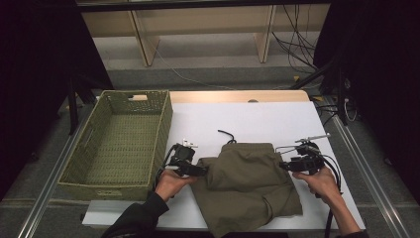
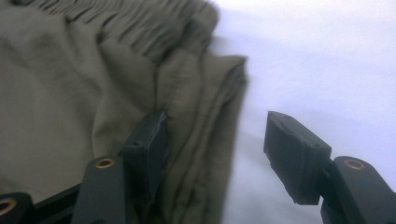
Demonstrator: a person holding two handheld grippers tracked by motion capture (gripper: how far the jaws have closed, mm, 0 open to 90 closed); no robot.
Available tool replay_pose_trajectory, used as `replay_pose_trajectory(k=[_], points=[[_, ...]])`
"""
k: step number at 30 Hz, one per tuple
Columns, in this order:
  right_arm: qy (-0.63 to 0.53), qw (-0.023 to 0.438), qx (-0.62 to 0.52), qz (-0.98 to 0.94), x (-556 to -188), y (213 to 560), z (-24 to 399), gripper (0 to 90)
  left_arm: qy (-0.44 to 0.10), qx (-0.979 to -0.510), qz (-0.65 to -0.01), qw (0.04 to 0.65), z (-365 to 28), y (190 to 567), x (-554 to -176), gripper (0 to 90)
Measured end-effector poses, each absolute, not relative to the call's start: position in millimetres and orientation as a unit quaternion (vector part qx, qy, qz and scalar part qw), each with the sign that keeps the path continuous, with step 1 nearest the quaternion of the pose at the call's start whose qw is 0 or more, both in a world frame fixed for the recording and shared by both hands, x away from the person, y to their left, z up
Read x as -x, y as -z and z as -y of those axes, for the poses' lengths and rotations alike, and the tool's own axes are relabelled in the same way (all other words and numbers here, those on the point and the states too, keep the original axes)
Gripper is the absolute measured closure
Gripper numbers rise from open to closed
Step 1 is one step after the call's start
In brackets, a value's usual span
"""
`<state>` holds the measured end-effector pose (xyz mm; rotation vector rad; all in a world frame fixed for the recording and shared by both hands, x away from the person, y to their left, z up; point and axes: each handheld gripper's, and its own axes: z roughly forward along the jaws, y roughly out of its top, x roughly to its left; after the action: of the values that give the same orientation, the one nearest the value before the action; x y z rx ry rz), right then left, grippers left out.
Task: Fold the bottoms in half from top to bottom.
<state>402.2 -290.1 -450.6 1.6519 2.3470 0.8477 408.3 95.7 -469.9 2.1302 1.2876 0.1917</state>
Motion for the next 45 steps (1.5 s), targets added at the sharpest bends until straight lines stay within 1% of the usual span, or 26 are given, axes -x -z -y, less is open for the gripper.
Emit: replay_pose_trajectory(k=[3, 5, 6, 8, 9, 11, 12, 13, 14, 16, 17, 20, 28, 30, 32, 33, 36, 38, 39, 41, 43, 45], points=[[-0.266, 0.070, -0.545, -0.792, -401.7, 454.1, 285.4, 40.5, -0.066, -0.813, -0.486, 0.315, -93.8, 472.2, -407.8, 27.7], [-0.261, 0.060, -0.550, -0.791, -402.9, 457.9, 284.0, 41.5, -0.056, -0.818, -0.482, 0.309, -91.7, 474.8, -407.5, 30.3], [-0.257, 0.056, -0.551, -0.792, -403.5, 459.9, 283.2, 42.4, -0.047, -0.820, -0.479, 0.311, -91.2, 476.4, -407.5, 33.5], [-0.254, 0.046, -0.548, -0.796, -404.5, 464.0, 282.2, 45.2, -0.050, -0.824, -0.467, 0.317, -90.3, 477.1, -406.8, 44.0], [-0.257, 0.044, -0.547, -0.795, -404.8, 464.6, 282.2, 47.2, -0.037, -0.824, -0.463, 0.323, -90.5, 477.1, -407.5, 54.0], [-0.264, 0.033, -0.551, -0.791, -406.6, 464.6, 283.5, 55.7, -0.030, -0.824, -0.460, 0.329, -89.2, 477.2, -408.3, 69.2], [-0.264, 0.032, -0.554, -0.789, -407.6, 464.7, 284.3, 62.6, -0.033, -0.823, -0.459, 0.334, -87.5, 477.5, -408.6, 74.8], [-0.273, 0.024, -0.550, -0.789, -409.1, 466.0, 285.2, 71.3, -0.037, -0.823, -0.458, 0.335, -85.9, 476.9, -409.1, 78.6], [-0.277, 0.011, -0.554, -0.785, -409.9, 466.3, 285.0, 76.7, -0.043, -0.822, -0.456, 0.338, -84.0, 476.2, -410.2, 80.5], [-0.281, 0.007, -0.554, -0.783, -412.5, 466.0, 285.0, 83.9, -0.051, -0.816, -0.460, 0.345, -82.9, 473.7, -413.6, 82.1], [-0.287, 0.005, -0.556, -0.780, -414.2, 465.8, 285.9, 85.5, -0.054, -0.813, -0.464, 0.348, -82.4, 472.0, -416.8, 82.4], [-0.295, 0.004, -0.559, -0.775, -419.9, 465.3, 286.6, 86.3, -0.066, -0.807, -0.470, 0.352, -79.0, 467.1, -429.5, 82.8], [-0.305, 0.036, -0.573, -0.760, -444.0, 463.0, 283.1, 86.4, -0.084, -0.792, -0.503, 0.335, -72.7, 467.9, -469.8, 82.2], [-0.303, 0.042, -0.572, -0.761, -448.1, 464.1, 280.8, 86.3, -0.082, -0.790, -0.512, 0.326, -70.8, 469.7, -476.1, 80.6], [-0.299, 0.042, -0.572, -0.762, -448.9, 463.6, 279.8, 84.6, -0.087, -0.789, -0.516, 0.321, -69.0, 468.5, -476.7, 76.0], [-0.298, 0.045, -0.572, -0.763, -448.1, 462.8, 280.8, 81.1, -0.087, -0.790, -0.516, 0.320, -69.1, 466.6, -476.3, 72.4], [-0.296, 0.080, -0.577, -0.757, -444.0, 453.9, 284.6, 61.7, -0.102, -0.777, -0.524, 0.335, -73.2, 453.5, -473.8, 59.3], [-0.318, 0.088, -0.583, -0.742, -442.5, 446.2, 290.6, 54.0, -0.106, -0.768, -0.526, 0.349, -76.1, 443.4, -472.1, 53.6], [-0.330, 0.091, -0.584, -0.736, -441.8, 442.9, 293.3, 52.0, -0.108, -0.764, -0.526, 0.358, -76.8, 437.5, -471.1, 51.9], [-0.330, 0.103, -0.584, -0.734, -441.0, 436.9, 296.0, 48.9, -0.114, -0.756, -0.520, 0.380, -75.3, 426.1, -467.7, 51.1], [-0.337, 0.103, -0.580, -0.735, -440.9, 434.4, 296.5, 46.9, -0.099, -0.760, -0.509, 0.391, -69.0, 418.5, -465.3, 50.8], [-0.341, 0.102, -0.578, -0.735, -441.0, 432.4, 295.4, 44.5, -0.083, -0.770, -0.500, 0.388, -60.5, 417.1, -466.0, 49.1]])
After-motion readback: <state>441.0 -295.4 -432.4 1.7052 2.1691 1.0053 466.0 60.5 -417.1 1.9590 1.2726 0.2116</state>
